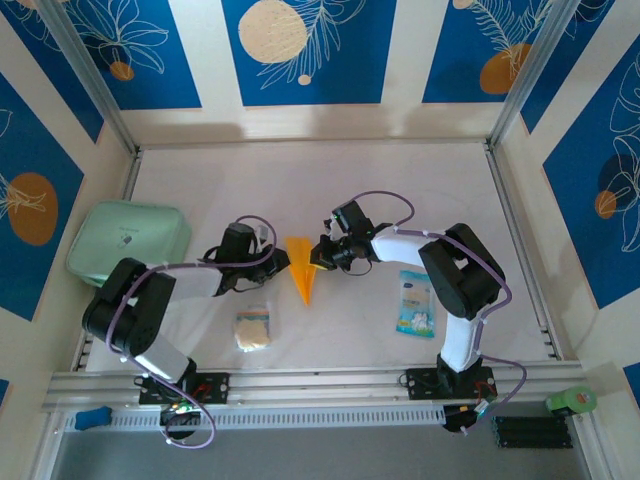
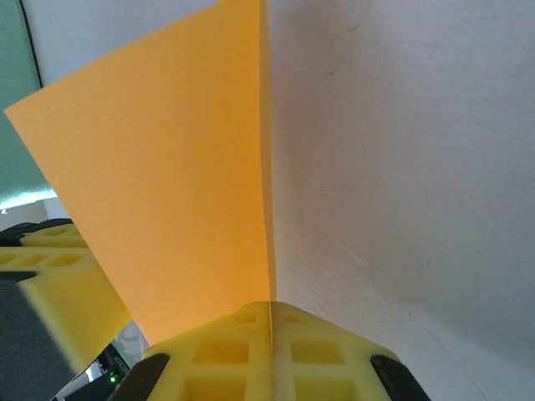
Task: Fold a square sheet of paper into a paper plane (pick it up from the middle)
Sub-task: Turn over the paper at the center of the table, then move the paper to the top-center of the table.
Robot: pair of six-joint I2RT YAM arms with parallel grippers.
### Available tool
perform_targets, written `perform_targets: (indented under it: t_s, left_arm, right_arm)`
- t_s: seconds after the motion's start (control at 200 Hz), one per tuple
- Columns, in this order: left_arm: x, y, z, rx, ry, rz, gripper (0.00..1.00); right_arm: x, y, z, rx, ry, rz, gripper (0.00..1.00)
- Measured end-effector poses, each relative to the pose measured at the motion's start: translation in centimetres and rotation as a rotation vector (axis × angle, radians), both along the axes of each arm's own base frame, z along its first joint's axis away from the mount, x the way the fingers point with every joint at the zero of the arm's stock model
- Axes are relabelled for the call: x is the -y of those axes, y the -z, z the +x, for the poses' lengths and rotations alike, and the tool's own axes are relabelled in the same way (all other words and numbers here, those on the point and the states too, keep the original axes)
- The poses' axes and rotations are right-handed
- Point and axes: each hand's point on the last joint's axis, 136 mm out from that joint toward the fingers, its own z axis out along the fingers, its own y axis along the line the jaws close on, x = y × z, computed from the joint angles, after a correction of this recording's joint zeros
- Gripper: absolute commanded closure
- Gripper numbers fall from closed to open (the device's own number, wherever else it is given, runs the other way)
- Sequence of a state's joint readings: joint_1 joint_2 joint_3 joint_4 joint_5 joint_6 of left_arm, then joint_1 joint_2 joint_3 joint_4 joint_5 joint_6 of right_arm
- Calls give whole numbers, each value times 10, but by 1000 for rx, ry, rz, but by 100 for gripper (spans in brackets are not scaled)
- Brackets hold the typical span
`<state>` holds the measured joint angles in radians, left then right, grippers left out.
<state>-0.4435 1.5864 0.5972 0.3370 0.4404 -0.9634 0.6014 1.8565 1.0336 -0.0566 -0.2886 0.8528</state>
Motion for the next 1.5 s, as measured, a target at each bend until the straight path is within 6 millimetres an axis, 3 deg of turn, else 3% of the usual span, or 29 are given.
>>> perform_targets:
  t_s: [0.1,0.285,0.64,0.745,0.875,0.97,1.286,1.501]
  left_arm:
    - [0,3,-1,-12,-2,2,100]
    - [0,5,-1,-13,0,5,100]
    - [0,13,-3,-37,4,13,100]
    - [0,13,-4,-39,9,9,100]
    - [1,13,-4,-39,12,6,100]
    - [1,13,-3,-37,8,9,100]
    - [-18,2,2,9,-97,54,100]
    - [-32,18,-8,-29,-153,89,100]
  right_arm:
    - [1,0,1,0,4,0,94]
    - [11,6,4,-4,12,-8,80]
    - [15,17,8,-44,-28,15,74]
    - [13,19,6,-57,-49,18,76]
    - [10,15,8,-49,-69,27,92]
    - [8,13,9,-46,-68,32,97]
    - [29,18,10,-43,2,20,100]
    - [34,21,9,-50,31,16,100]
